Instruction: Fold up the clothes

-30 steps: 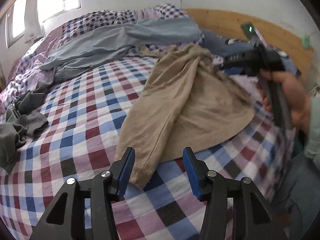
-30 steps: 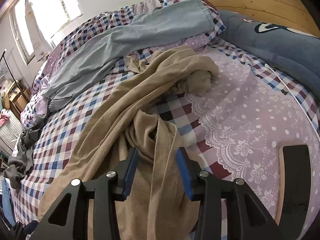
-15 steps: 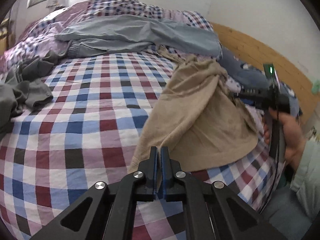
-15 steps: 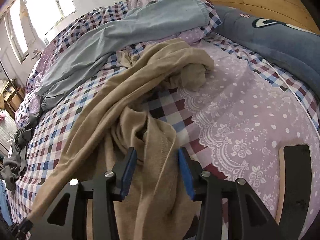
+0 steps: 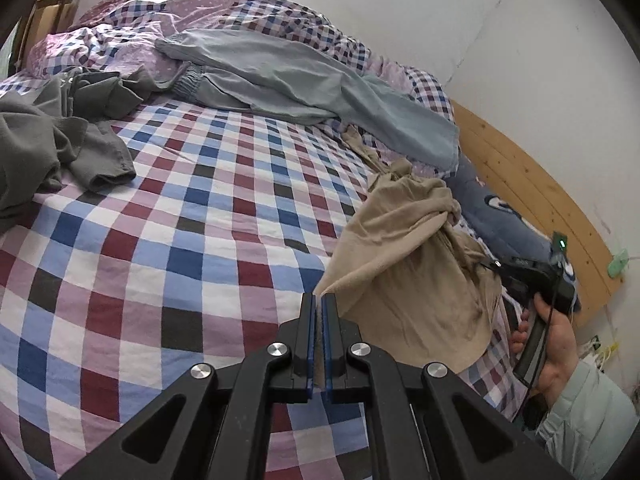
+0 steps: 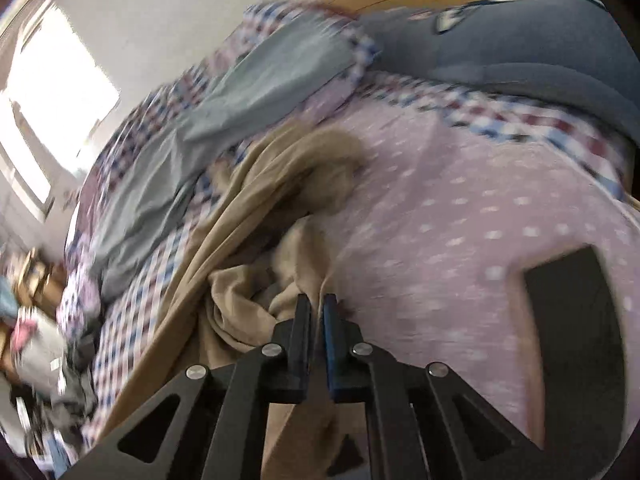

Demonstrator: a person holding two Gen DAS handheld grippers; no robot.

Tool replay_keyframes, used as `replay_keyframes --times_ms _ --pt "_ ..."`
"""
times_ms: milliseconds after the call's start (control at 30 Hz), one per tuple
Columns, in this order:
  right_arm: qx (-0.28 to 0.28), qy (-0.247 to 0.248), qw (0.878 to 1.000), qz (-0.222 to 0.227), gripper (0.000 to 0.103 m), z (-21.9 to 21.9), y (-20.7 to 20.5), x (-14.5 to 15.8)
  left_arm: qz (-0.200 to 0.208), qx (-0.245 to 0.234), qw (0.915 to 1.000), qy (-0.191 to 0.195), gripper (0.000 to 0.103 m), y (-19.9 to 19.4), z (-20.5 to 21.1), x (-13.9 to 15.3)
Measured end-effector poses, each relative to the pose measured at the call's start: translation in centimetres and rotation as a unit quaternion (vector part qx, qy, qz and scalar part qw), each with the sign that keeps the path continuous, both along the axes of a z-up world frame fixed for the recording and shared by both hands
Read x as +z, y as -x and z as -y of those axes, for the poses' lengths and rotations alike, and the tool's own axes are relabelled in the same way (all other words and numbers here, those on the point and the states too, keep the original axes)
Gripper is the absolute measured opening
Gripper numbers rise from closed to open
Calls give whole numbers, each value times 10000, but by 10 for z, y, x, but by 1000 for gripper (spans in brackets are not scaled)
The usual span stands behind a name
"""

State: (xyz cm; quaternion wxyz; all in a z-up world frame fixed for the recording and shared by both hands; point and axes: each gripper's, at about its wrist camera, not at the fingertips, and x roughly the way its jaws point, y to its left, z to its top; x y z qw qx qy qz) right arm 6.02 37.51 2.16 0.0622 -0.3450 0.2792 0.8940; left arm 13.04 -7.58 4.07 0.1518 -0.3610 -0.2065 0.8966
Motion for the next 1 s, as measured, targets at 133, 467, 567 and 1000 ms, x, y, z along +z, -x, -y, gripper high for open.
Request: replay_keyframes --times_ms 133,467,567,1000 --pt "-130 248 9992 269 4 -15 -27 -2 42 231 9992 -312 2 1 15 0" --pt "-75 950 9950 294 42 -49 -58 -14 171 467 9975 -506 2 12 18 -4" --pt "-185 1428 9896 -46 49 -70 -52 -16 195 480 9975 -474 1 12 17 -5" --pt "52 797 9952 571 51 -61 5 -35 242 301 9985 -396 1 15 14 -9"
